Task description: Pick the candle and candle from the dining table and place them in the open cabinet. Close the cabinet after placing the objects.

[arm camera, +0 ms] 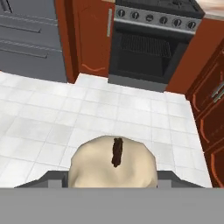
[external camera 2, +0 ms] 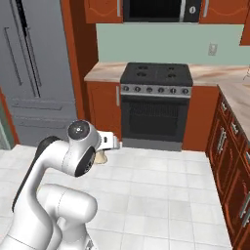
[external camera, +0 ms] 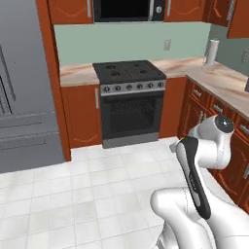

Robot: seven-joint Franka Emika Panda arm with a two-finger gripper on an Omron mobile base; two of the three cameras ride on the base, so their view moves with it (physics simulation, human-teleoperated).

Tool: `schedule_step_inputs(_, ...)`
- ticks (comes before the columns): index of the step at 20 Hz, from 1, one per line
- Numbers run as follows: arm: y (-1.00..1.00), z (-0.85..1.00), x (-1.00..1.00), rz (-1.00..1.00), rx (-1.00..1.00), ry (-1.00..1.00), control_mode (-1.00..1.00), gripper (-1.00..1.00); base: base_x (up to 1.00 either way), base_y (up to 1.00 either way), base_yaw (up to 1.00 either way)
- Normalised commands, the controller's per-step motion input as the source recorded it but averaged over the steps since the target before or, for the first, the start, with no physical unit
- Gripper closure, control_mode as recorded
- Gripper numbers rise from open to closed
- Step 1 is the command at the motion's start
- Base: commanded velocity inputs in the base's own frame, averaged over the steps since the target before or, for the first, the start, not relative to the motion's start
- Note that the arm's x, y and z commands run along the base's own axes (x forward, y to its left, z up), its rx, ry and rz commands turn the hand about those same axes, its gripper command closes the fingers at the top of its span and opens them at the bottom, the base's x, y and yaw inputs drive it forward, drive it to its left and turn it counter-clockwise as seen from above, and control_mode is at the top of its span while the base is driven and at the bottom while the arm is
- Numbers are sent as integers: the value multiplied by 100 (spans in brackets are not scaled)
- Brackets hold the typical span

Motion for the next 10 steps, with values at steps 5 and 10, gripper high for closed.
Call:
schedule_step_inputs(5, 0, 0, 0, 0, 0, 0, 100, 100, 95, 16, -61)
schedule_step_inputs(10, 0, 0, 0, 0, 0, 0, 100, 100, 94, 21, -63)
